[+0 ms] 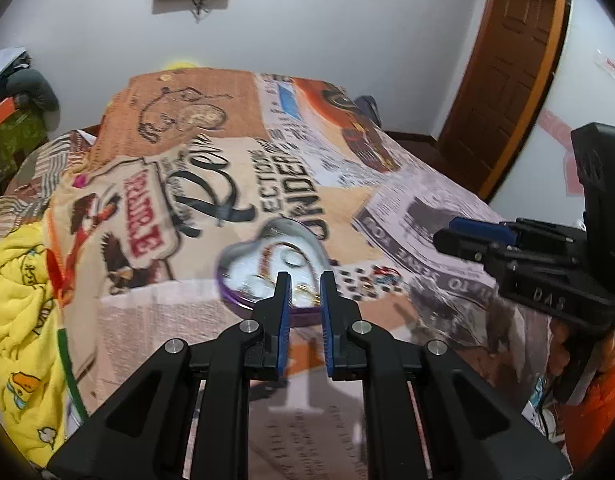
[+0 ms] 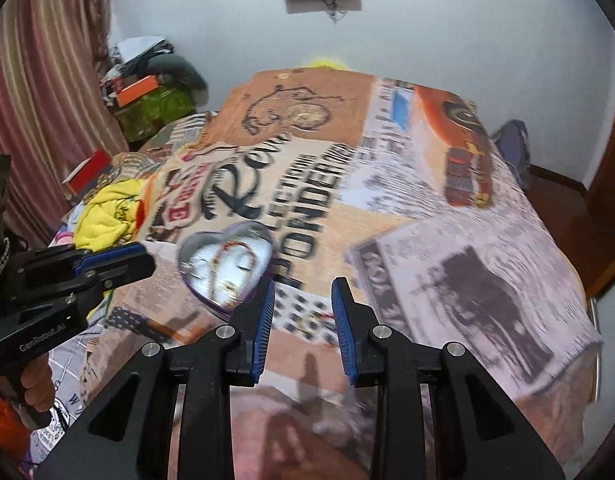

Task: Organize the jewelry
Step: 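Withdraw both open tools from the tin back over the remaining jewelry, then grasp the red-and-blue beaded bracelet with the right tool while the left tool reaches a gold ring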

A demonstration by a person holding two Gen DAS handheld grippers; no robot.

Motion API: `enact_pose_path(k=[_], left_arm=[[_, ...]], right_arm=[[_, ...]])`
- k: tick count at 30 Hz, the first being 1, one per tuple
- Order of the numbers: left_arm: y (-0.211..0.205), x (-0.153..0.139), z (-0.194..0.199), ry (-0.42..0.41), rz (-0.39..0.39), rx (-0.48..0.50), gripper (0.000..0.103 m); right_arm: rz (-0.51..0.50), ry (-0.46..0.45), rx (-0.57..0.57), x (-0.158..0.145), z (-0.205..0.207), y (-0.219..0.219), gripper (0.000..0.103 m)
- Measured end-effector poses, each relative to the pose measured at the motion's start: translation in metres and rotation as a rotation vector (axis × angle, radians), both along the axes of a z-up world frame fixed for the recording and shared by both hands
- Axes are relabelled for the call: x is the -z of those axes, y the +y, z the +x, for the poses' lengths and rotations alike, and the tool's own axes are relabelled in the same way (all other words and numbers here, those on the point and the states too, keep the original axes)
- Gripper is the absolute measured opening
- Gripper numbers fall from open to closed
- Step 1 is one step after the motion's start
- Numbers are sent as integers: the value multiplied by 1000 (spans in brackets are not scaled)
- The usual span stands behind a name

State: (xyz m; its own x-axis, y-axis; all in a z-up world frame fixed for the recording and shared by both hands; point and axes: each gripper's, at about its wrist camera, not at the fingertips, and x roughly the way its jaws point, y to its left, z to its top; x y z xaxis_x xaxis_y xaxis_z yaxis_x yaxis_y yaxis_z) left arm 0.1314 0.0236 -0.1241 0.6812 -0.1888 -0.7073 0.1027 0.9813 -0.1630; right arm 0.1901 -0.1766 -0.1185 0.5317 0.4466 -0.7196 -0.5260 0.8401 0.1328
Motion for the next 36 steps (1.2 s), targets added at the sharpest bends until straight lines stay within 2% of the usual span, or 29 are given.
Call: enact_pose_path(k=[9,20,22,25,27,36], left_arm=[[-43,28,14,89,-30,93,12],[-67,75,41,217,-55,119,12],[-67,81,46,231,-49,110,12],[-66,84,49,223,-24,96,12],[-64,84,50,214,-18,89,20],[-49,85,57,209,-29,63,20]], right_arm=[[-24,71,96,21,7,-49,27],[-27,161,61,48,12,-49,28],[-25,171,47,51,15,-46,31],[-26,175,27,56,20,-39,41],[-22,182,7,59,24,-34,41],[-67,218,-83,82,46,-4,41]])
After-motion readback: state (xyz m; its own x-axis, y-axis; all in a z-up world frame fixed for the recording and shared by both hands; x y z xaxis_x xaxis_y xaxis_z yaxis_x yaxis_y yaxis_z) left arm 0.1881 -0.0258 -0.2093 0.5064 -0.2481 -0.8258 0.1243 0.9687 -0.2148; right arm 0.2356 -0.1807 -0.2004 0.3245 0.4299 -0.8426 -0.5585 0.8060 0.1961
